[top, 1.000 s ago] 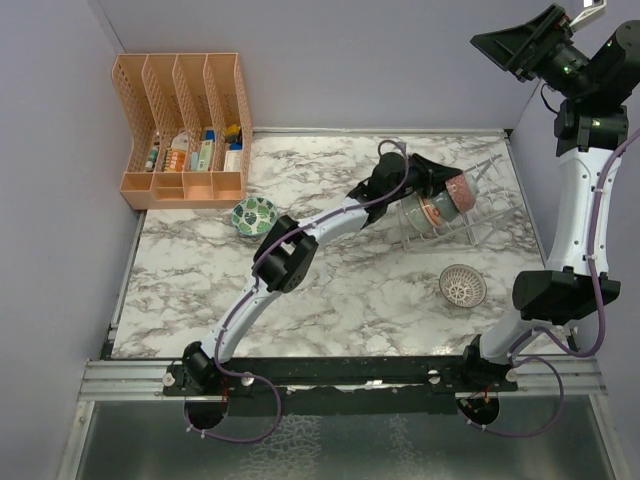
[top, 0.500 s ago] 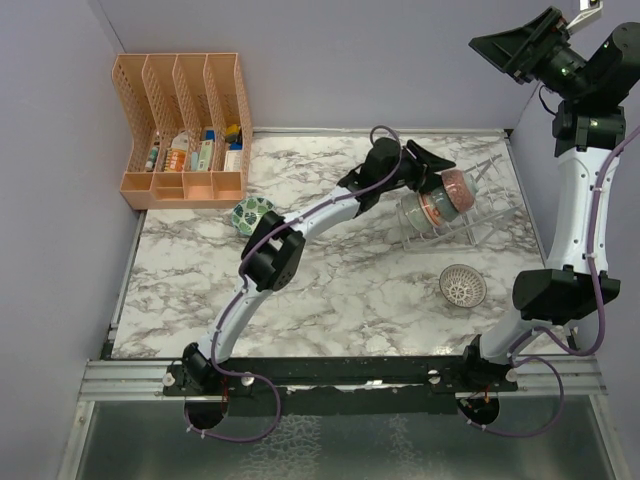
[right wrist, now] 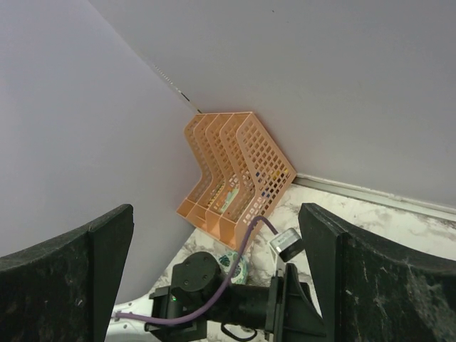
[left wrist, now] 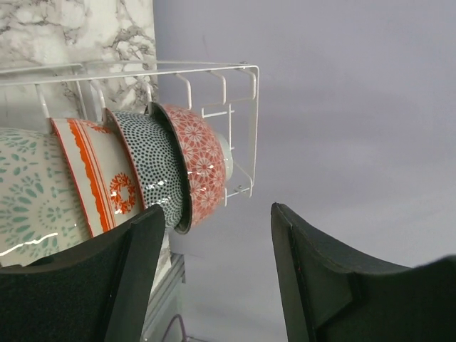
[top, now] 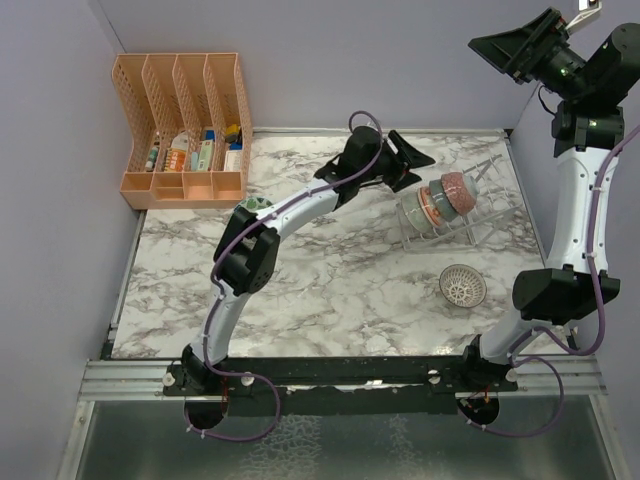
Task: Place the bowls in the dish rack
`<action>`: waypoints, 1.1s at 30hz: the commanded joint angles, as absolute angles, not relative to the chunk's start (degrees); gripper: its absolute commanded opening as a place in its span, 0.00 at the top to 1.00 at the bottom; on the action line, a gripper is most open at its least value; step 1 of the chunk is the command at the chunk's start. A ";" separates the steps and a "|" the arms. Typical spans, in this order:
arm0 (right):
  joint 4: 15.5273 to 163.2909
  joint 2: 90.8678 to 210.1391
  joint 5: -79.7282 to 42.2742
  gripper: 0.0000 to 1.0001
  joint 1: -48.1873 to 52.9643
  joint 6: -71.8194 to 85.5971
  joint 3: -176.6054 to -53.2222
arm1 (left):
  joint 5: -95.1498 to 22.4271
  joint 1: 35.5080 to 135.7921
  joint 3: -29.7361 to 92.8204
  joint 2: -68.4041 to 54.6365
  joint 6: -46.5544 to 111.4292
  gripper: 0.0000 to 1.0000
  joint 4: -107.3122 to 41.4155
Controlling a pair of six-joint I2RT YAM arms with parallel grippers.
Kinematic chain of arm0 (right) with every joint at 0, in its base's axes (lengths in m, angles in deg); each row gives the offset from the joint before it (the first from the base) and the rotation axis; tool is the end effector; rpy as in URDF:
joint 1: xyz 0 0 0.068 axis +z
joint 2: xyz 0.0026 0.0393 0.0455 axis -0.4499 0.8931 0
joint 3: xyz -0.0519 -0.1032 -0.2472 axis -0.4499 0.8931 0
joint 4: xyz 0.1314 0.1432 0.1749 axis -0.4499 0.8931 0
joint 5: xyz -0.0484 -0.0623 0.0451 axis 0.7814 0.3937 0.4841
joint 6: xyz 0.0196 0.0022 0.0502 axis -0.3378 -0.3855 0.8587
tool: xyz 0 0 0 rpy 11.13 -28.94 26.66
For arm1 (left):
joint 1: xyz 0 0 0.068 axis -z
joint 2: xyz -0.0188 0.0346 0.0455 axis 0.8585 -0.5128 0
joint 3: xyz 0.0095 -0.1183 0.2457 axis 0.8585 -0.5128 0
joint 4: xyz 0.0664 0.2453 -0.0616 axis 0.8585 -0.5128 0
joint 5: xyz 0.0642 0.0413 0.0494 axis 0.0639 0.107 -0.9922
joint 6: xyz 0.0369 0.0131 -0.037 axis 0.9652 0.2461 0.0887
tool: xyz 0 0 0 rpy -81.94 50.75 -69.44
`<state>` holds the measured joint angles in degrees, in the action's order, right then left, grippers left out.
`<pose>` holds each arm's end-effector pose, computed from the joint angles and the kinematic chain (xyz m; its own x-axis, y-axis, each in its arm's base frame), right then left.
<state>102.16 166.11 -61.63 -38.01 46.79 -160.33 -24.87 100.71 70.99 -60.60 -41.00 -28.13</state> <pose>0.3428 -0.0402 0.5499 -0.3222 0.5360 -0.7803 -0.5608 0.5561 0.6135 0.3991 -0.3700 0.2822 -0.8816 -0.4714 -0.0236 -0.0610 0.1634 -0.9847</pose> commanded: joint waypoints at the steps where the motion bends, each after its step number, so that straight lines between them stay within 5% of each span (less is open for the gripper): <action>1: 101.06 164.15 -62.77 0.00 -38.43 47.12 -160.36 | -24.08 100.10 71.76 -51.86 -26.51 0.33 -34.54; 6: 101.29 163.81 -62.50 0.00 -38.43 47.18 -160.87 | -16.98 100.72 61.76 -41.95 -12.15 0.25 -32.98; 9: 101.23 163.56 -62.59 0.00 -38.43 47.16 -160.76 | -16.11 103.16 59.43 -38.06 0.64 0.01 -41.81; 17: 101.90 161.78 -61.85 0.00 -38.43 46.65 -159.14 | -19.92 113.79 58.53 -39.76 20.97 0.04 -59.75; 23: 102.35 159.23 -61.34 0.00 -38.43 45.94 -155.83 | -24.12 119.54 76.54 -54.67 27.18 0.13 -77.61; 33: 102.92 156.62 -60.84 0.00 -38.43 44.77 -151.76 | -29.38 121.21 68.07 -57.08 21.20 0.14 -66.14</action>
<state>102.29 158.41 -61.56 -38.01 45.98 -152.18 -25.77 121.30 70.11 -57.93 23.99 -71.91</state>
